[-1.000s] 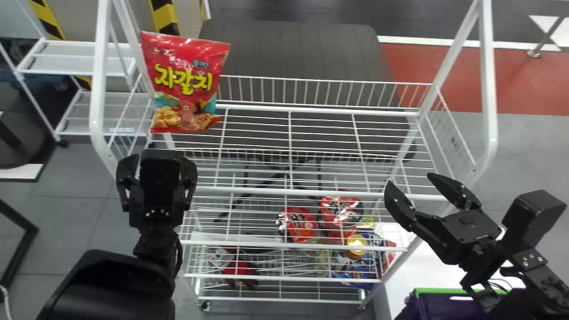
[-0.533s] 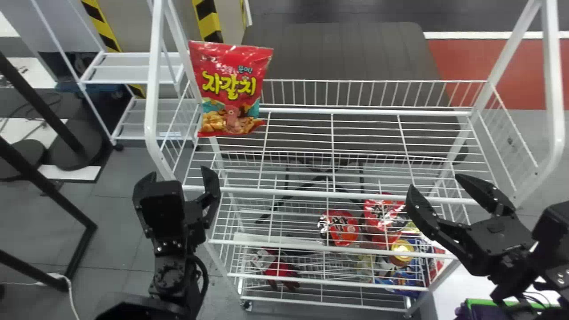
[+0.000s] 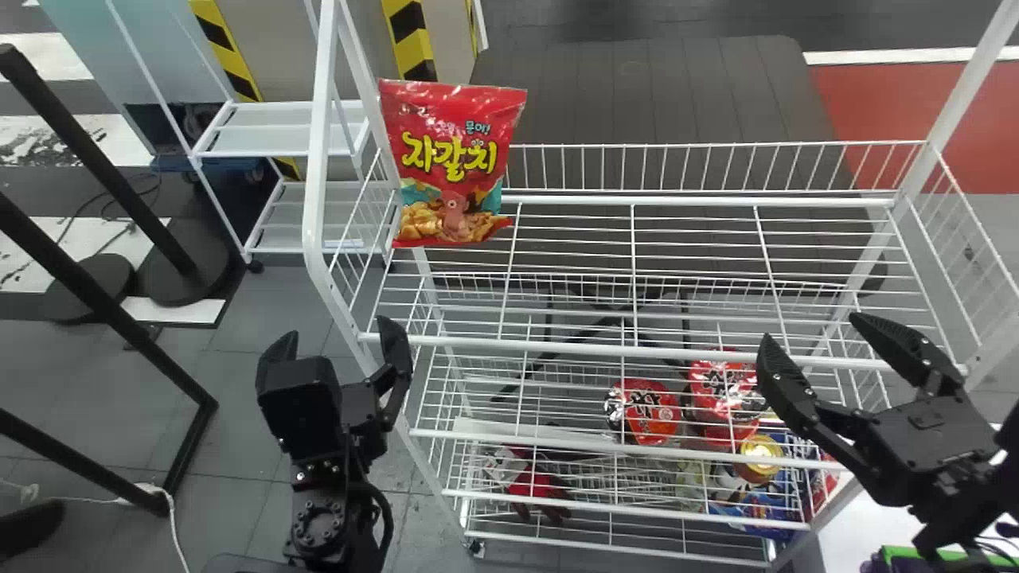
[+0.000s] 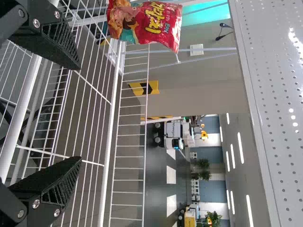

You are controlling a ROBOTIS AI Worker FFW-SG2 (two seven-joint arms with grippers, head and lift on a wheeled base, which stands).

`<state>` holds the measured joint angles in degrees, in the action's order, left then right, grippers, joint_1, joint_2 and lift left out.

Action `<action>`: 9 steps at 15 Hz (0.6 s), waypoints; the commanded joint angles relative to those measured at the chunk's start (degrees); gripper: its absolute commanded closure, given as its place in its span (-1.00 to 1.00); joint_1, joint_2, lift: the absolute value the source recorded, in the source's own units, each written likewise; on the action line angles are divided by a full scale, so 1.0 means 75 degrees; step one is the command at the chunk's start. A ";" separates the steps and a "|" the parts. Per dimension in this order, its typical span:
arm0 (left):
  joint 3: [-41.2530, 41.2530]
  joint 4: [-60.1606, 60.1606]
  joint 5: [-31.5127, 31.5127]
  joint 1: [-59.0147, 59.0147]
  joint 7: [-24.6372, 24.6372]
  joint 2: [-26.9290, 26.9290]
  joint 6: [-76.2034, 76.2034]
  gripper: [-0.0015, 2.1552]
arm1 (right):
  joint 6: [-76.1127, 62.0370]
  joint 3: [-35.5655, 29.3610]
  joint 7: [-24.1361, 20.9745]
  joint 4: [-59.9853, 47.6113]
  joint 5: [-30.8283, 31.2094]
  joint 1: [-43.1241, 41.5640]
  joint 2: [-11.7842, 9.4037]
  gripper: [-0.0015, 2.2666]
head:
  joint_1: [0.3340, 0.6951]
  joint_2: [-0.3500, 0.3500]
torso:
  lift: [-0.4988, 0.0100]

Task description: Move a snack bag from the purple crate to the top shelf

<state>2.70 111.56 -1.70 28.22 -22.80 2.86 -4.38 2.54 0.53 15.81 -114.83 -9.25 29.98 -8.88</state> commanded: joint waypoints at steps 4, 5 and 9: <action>0.0062 -0.0215 0.0180 0.0011 -0.0006 0.0122 0.0519 -0.85 | -0.0274 -0.0117 0.0024 0.0171 -0.0032 0.0022 0.0059 -0.87 | 1.00 0.40 | 0.96; 0.0062 -0.0215 0.0180 0.0023 -0.0006 0.0134 0.0519 -0.85 | -0.0321 -0.0129 0.0024 0.0194 -0.0032 0.0022 0.0071 -0.87 | 1.00 0.39 | 0.96; 0.0086 -0.0227 0.0180 0.0082 -0.0006 0.0181 0.0613 -0.85 | -0.0438 -0.0153 0.0083 0.0206 -0.0068 0.0034 0.0071 -0.87 | 1.00 0.38 | 0.96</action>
<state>3.26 109.89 -0.35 28.64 -22.85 4.10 -0.24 -0.34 -0.50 16.44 -113.32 -9.63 30.16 -8.35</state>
